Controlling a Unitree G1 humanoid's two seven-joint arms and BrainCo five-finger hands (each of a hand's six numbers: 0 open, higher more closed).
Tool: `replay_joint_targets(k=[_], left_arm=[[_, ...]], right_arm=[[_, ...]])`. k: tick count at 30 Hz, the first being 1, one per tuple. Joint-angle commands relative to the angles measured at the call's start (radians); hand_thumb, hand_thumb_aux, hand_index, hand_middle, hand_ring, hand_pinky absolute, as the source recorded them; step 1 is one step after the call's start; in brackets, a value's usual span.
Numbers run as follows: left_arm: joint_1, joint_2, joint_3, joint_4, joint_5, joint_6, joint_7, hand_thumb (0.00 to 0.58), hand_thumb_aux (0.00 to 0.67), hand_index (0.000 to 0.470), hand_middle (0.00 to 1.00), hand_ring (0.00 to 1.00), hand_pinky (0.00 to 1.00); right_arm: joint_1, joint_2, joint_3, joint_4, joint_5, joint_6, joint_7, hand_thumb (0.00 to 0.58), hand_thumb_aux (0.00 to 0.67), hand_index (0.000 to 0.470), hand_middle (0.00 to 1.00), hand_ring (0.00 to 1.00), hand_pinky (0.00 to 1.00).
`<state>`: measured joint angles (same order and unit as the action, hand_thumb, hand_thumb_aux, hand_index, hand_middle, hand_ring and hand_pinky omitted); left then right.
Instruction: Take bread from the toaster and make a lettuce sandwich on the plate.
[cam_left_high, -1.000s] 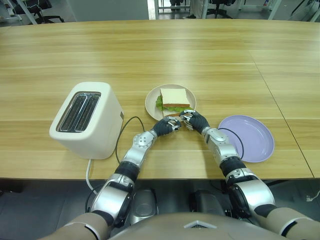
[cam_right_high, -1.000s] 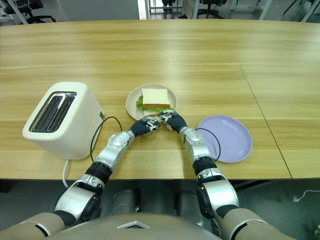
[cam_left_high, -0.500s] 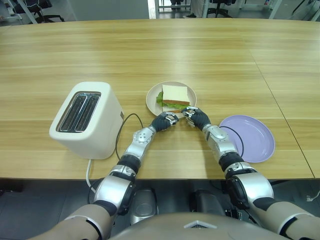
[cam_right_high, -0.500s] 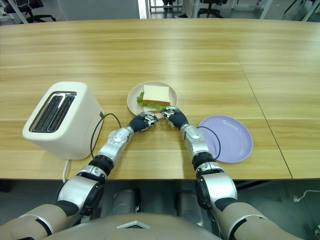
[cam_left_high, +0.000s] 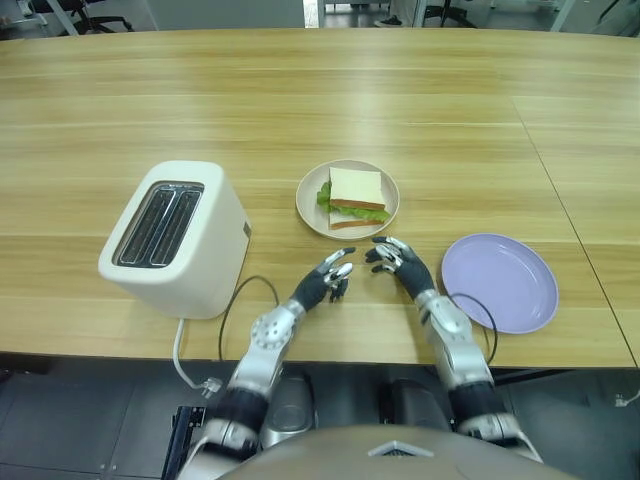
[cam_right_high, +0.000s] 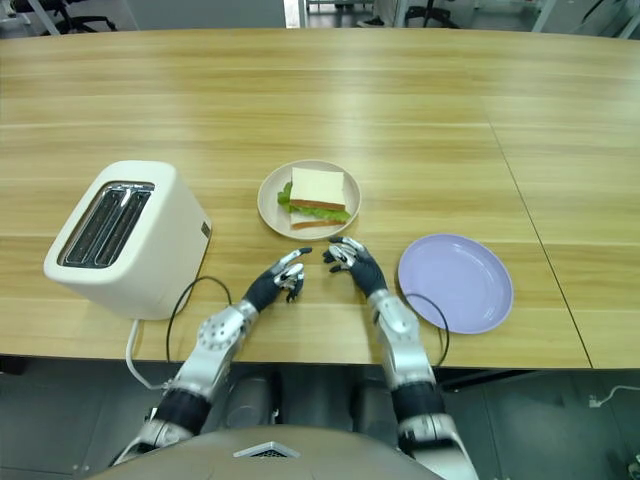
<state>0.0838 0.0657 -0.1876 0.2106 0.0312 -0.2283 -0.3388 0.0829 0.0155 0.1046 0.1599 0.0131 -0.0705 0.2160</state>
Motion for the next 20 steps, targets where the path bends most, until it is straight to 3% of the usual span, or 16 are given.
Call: replay_joint_targets(k=[1, 13, 20], left_arm=[[0.048, -0.012, -0.011, -0.102, 0.006, 0.004, 0.037, 0.000, 0.000, 0.000, 0.00, 0.00, 0.00], [0.090, -0.054, 0.013, -0.249, 0.006, -0.085, 0.146, 0.000, 0.000, 0.000, 0.00, 0.00, 0.00], [0.062, -0.084, 0.085, -0.279, 0.054, -0.107, 0.286, 0.000, 0.000, 0.000, 0.00, 0.00, 0.00]], right_arm=[[0.032, -0.002, 0.001, -0.093, -0.036, -0.020, -0.057, 0.000, 0.000, 0.000, 0.00, 0.00, 0.00], [0.047, 0.005, -0.030, -0.107, -0.051, -0.214, -0.147, 0.000, 0.000, 0.000, 0.00, 0.00, 0.00], [0.022, 0.006, -0.058, -0.098, -0.060, -0.232, -0.208, 0.000, 0.000, 0.000, 0.00, 0.00, 0.00]])
